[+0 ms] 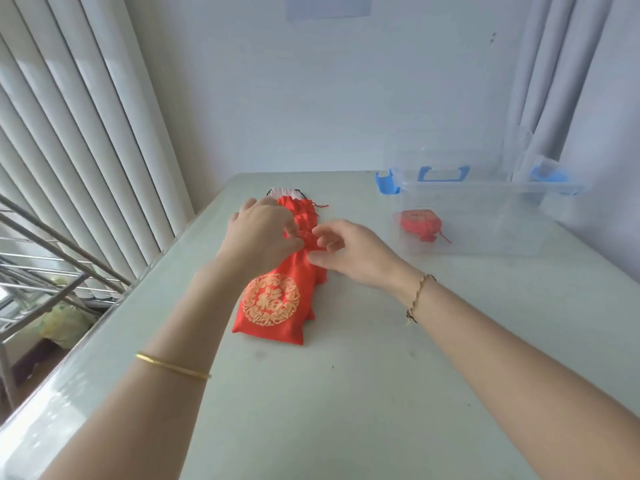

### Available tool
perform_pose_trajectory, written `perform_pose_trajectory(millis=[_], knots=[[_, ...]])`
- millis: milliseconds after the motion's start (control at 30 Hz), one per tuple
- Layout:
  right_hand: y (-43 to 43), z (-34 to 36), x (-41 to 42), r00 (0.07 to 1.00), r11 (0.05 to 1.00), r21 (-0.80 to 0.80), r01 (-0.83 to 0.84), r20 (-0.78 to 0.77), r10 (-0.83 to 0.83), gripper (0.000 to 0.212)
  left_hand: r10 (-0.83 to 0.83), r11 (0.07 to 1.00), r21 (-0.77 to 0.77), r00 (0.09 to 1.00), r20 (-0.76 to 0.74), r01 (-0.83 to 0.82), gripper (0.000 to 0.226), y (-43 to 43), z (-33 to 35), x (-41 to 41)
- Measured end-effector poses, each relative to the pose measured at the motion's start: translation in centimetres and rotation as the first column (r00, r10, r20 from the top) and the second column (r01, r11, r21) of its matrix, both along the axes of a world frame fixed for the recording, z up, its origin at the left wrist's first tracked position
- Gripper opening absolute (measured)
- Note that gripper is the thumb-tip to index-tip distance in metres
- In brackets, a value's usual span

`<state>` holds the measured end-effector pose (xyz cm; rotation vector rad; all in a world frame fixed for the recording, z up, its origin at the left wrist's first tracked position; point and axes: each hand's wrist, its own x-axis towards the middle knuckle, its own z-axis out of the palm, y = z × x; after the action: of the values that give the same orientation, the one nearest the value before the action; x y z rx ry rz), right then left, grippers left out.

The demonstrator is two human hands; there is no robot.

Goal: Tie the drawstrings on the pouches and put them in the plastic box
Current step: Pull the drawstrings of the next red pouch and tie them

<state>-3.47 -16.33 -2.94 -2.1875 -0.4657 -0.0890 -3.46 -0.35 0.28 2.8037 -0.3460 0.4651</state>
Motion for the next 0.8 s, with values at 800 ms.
perform_pose_trajectory(millis=[800], knots=[[-15.2,0.5,1.9,0.963,0.964,-0.019,0.266,-0.047,-0.267,0.009,-0.300,0.797,-0.574,0.948,-0.106,0.188,0.007,-9.1,-3.1,4.8]])
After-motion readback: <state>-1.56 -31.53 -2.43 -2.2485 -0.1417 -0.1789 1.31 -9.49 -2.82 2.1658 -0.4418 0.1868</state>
